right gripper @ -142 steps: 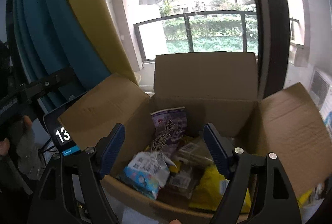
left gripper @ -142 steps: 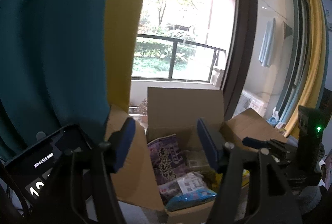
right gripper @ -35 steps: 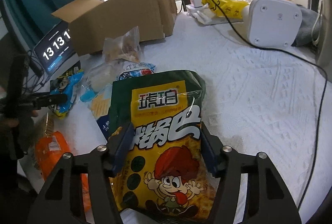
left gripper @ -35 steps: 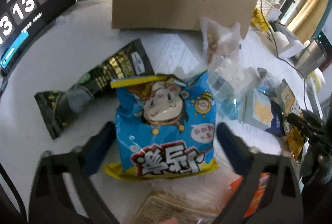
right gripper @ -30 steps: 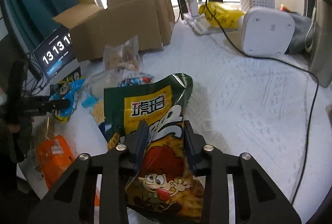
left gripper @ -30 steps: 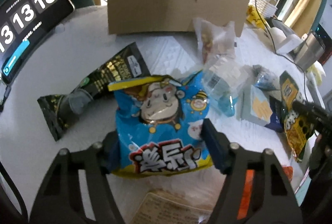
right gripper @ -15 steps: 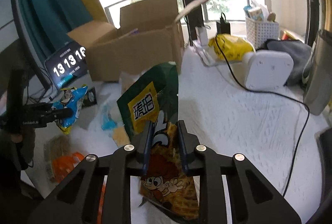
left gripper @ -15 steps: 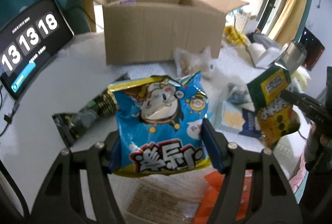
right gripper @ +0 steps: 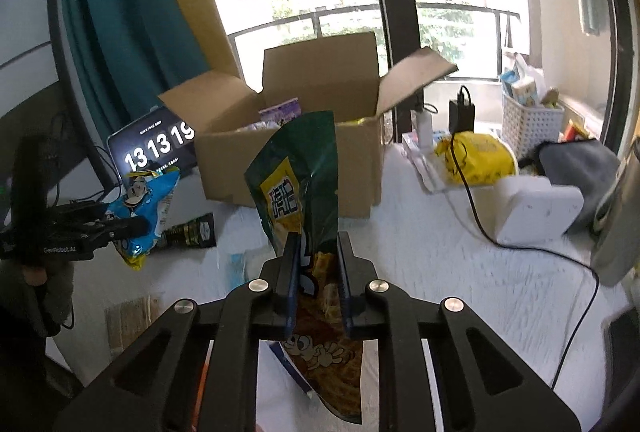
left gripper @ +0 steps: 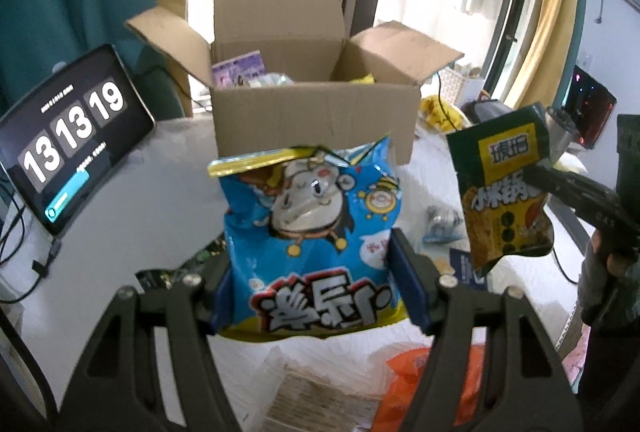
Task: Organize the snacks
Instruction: 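Carry the blue cartoon bag and waffle bag into the box and release both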
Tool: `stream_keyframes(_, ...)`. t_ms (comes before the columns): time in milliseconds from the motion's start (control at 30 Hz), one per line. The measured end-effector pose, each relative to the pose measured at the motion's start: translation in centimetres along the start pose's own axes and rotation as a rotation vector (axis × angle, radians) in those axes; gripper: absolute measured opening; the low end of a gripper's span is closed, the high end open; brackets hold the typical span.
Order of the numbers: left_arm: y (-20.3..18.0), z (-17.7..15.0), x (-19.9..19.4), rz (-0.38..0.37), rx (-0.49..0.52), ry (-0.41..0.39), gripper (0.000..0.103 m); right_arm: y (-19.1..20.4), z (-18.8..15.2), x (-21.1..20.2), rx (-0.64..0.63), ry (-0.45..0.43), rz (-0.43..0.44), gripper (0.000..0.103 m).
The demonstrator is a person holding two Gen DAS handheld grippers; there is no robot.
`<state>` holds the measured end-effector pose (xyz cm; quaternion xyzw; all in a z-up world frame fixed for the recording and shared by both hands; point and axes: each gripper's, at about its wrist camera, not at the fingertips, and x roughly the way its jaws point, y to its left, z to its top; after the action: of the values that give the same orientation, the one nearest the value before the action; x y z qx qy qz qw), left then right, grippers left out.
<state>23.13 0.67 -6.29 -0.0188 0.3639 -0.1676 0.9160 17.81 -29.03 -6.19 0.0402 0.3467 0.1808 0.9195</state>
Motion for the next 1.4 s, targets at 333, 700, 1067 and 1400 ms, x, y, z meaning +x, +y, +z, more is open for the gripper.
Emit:
stream_keyframes(333, 0.4, 2.0, -1.6, -0.009, 0.013, -0.08, 0.068, 1.3, 3.8, -0.4, -0.074, -0.072, -0.001, 0.018)
stream_keyframes(700, 0.7, 4.7, -2.8, 0.008, 0.038, -0.167, 0.068, 2.4, 8.0, -0.3, -0.136, -0.14, -0.001, 0.018)
stream_keyframes(1067, 1.5, 8.5, -2.8, 0.032, 0.034, -0.254, 0.068, 3.0, 12.2, 1.6, -0.178, -0.208, 0.042, 0.018)
stream_keyframes(1400, 1.9, 13.7, -1.2, 0.109, 0.087, -0.328, 0.068, 2.7, 15.8, 4.9, -0.198, -0.247, 0.079, 0.018)
